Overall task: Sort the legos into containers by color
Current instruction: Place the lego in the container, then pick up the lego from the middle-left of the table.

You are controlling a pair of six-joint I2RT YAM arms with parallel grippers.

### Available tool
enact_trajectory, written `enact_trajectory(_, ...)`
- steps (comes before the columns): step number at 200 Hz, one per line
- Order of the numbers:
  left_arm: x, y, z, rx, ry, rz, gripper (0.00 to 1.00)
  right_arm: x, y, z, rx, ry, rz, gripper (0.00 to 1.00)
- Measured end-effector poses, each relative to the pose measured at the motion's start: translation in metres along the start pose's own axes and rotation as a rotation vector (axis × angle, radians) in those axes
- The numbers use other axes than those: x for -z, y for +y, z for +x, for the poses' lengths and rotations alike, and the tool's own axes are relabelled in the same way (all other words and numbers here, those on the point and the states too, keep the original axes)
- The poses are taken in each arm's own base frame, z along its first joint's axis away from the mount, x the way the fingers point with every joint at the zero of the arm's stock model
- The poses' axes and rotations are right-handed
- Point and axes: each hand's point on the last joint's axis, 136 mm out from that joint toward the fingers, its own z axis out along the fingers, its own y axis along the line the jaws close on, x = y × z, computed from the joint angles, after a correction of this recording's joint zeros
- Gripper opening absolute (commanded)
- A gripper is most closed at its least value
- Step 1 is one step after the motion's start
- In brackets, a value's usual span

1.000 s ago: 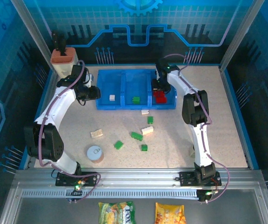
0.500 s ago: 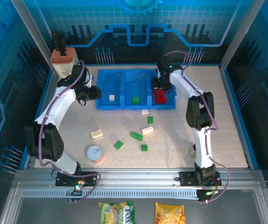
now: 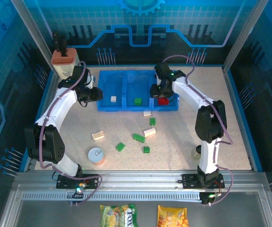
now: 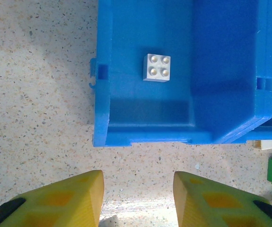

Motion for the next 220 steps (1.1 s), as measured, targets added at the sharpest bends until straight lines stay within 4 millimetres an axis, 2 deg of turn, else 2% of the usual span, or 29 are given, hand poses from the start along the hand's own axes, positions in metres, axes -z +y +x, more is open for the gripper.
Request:
enact_trajectory(39,-0.001,-0.002,0.001,-0.007,0.002,-0.008,0.44,0.025,0.004,0.016,0.000,-0.028,-0.015,0.52)
enact_trajectory(68,-0.002,-0.009,0.008,-0.028,0.021,-0.014,0.45,0.038,0.016,0.026,0.015,-0.054,-0.038,0.52)
enact_trajectory(94,-0.002,-0.016,0.014,-0.050,0.038,-0.018,0.46,0.039,0.025,0.040,0.036,-0.043,-0.050,0.52)
enact_trajectory(152,-0.003,-0.025,0.023,-0.038,0.066,-0.019,0.47,0.036,0.029,0.072,0.044,-0.008,-0.056,0.52)
enact_trajectory(220,-0.018,-0.022,0.051,-0.015,0.134,-0.046,0.48,0.035,0.041,0.089,0.078,0.003,-0.073,0.52)
